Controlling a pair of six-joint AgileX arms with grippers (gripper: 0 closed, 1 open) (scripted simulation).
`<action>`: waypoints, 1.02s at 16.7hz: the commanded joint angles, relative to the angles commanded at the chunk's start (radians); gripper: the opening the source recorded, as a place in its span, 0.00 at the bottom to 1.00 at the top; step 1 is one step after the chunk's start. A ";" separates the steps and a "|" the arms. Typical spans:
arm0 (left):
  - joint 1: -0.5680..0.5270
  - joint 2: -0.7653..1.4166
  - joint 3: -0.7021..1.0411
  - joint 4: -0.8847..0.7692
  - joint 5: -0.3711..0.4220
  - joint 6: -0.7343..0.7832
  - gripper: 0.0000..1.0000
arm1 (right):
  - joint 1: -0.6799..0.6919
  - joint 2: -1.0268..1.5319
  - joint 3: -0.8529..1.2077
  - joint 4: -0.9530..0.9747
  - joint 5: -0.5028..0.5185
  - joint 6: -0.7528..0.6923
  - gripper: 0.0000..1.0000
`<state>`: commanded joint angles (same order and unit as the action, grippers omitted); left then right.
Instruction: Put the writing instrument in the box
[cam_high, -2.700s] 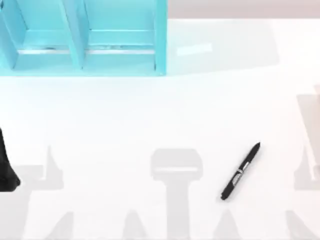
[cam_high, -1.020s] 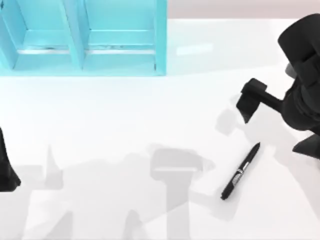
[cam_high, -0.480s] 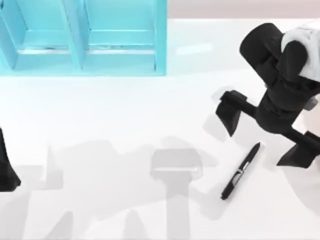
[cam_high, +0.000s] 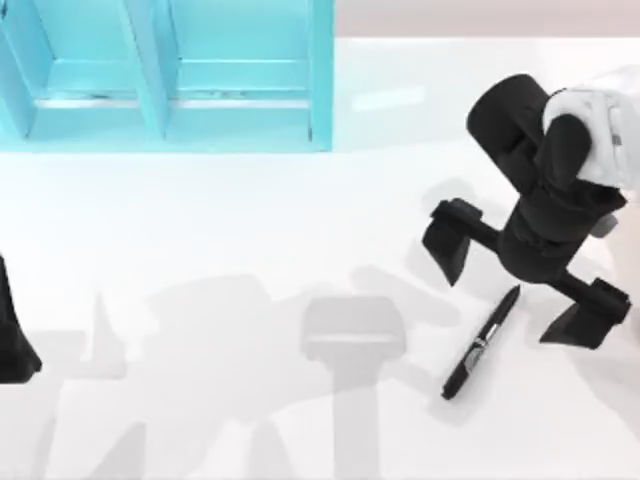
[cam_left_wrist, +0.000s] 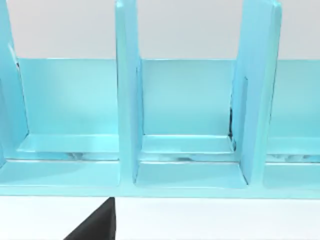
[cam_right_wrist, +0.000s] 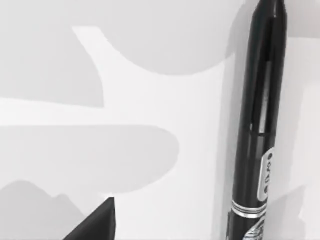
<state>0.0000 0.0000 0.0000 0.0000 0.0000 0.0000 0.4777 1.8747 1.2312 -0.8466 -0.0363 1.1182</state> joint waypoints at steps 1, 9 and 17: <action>0.000 0.000 0.000 0.000 0.000 0.000 1.00 | 0.002 0.024 -0.019 0.046 0.000 0.002 1.00; 0.000 0.000 0.000 0.000 0.000 0.000 1.00 | 0.010 0.139 -0.110 0.252 0.002 0.012 1.00; 0.000 0.000 0.000 0.000 0.000 0.000 1.00 | 0.010 0.139 -0.110 0.252 0.002 0.012 0.55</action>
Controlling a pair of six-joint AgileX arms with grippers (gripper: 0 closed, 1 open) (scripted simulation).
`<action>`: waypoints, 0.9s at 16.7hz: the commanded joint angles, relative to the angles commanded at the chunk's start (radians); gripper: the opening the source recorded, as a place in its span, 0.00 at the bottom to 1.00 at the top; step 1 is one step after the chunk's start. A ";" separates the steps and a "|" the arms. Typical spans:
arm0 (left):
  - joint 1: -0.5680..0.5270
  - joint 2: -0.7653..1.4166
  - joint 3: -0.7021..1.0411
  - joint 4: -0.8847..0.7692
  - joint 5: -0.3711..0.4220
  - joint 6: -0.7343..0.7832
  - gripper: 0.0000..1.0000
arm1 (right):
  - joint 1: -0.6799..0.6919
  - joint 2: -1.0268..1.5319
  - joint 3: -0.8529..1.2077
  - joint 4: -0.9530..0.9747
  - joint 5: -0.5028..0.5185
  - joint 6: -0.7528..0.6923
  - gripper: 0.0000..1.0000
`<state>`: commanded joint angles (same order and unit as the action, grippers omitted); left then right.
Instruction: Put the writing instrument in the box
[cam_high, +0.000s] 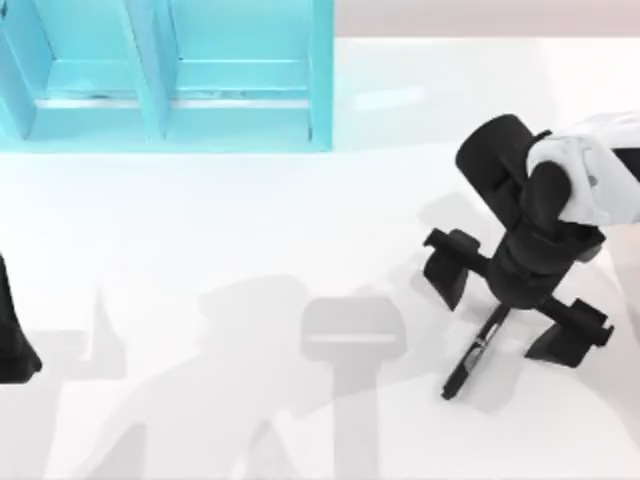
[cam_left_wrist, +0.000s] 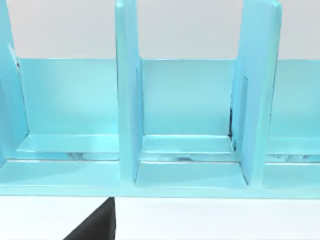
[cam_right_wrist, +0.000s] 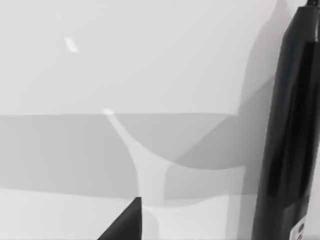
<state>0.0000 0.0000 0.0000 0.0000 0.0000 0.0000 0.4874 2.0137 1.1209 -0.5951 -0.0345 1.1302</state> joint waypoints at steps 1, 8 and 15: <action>0.000 0.000 0.000 0.000 0.000 0.000 1.00 | 0.000 0.000 0.000 0.000 0.000 0.000 0.47; 0.000 0.000 0.000 0.000 0.000 0.000 1.00 | 0.000 0.000 0.000 0.000 0.000 0.000 0.00; 0.000 0.000 0.000 0.000 0.000 0.000 1.00 | 0.000 0.000 0.000 0.000 0.000 0.000 0.00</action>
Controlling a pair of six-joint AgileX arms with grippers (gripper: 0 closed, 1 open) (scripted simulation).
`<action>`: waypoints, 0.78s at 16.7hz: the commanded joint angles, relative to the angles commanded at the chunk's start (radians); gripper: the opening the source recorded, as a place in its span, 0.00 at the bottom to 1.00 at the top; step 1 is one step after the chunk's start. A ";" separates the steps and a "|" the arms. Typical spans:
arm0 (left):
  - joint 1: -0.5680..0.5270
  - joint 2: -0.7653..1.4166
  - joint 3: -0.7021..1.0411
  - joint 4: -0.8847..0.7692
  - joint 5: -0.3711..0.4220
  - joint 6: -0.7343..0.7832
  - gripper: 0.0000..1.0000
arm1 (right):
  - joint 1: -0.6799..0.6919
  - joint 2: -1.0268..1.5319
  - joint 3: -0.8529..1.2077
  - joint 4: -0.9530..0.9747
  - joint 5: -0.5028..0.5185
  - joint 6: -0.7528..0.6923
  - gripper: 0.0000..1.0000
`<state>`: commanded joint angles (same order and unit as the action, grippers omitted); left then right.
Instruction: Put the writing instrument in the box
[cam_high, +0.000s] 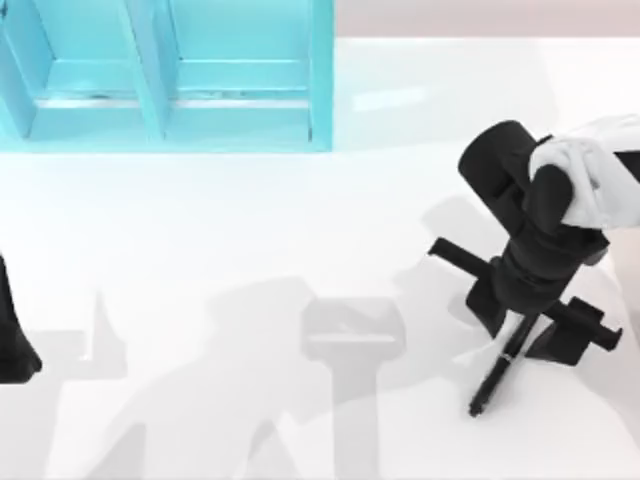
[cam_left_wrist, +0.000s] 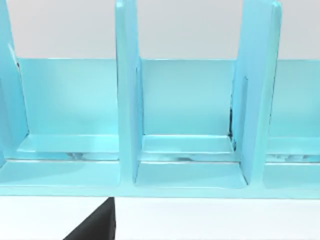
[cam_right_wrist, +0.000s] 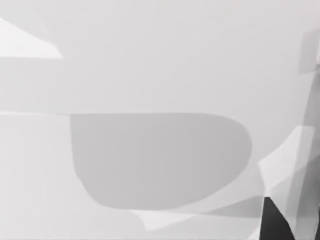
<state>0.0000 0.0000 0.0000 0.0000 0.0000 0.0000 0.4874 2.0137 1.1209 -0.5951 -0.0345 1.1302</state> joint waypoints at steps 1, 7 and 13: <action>0.000 0.000 0.000 0.000 0.000 0.000 1.00 | -0.005 -0.087 0.015 -0.114 0.036 -0.039 0.00; 0.000 0.000 0.000 0.000 0.000 0.000 1.00 | -0.001 -0.131 0.108 -0.253 0.036 -0.041 0.00; 0.000 0.000 0.000 0.000 0.000 0.000 1.00 | -0.006 -0.212 0.248 -0.475 0.036 -0.043 0.00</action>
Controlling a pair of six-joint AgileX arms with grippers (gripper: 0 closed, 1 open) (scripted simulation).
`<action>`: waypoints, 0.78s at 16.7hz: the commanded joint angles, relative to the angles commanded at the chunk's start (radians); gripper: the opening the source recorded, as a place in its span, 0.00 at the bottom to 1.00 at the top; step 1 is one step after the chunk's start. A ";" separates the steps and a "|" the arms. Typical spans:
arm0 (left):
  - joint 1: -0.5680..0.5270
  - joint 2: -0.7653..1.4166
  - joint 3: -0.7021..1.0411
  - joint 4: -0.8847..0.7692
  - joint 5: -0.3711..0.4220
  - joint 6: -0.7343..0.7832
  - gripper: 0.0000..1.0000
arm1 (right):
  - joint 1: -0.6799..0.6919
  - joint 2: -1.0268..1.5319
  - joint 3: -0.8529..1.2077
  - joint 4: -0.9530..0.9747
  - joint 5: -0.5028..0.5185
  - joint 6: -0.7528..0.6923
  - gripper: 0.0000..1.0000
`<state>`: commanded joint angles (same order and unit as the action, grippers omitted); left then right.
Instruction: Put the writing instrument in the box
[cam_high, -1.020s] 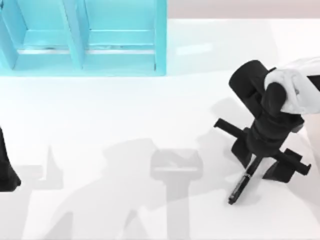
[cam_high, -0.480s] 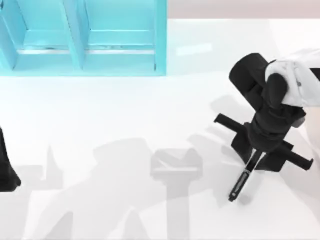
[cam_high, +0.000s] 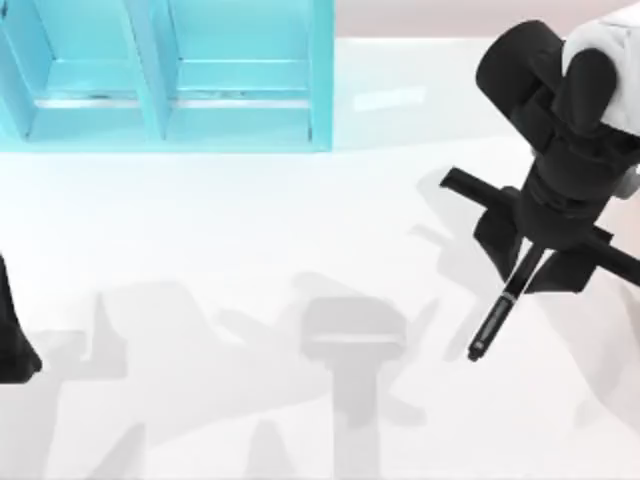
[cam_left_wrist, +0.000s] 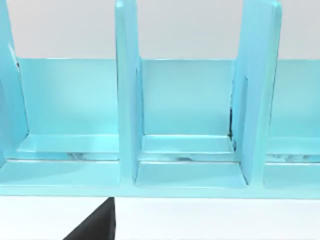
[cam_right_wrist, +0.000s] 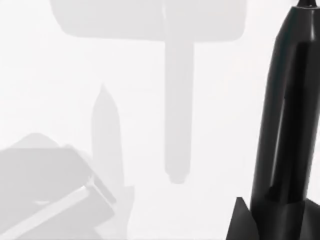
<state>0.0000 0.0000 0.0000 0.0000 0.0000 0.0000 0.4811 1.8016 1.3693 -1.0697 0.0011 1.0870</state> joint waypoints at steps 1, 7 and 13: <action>0.000 0.000 0.000 0.000 0.000 0.000 1.00 | -0.001 -0.007 0.010 -0.016 0.000 0.000 0.00; 0.000 0.000 0.000 0.000 0.000 0.000 1.00 | -0.010 -0.002 0.018 -0.021 -0.001 -0.001 0.00; 0.000 0.000 0.000 0.000 0.000 0.000 1.00 | -0.289 0.050 0.117 -0.078 -0.005 -0.032 0.00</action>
<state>0.0000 0.0000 0.0000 0.0000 0.0000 0.0000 0.1921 1.8514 1.4859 -1.1481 -0.0036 1.0547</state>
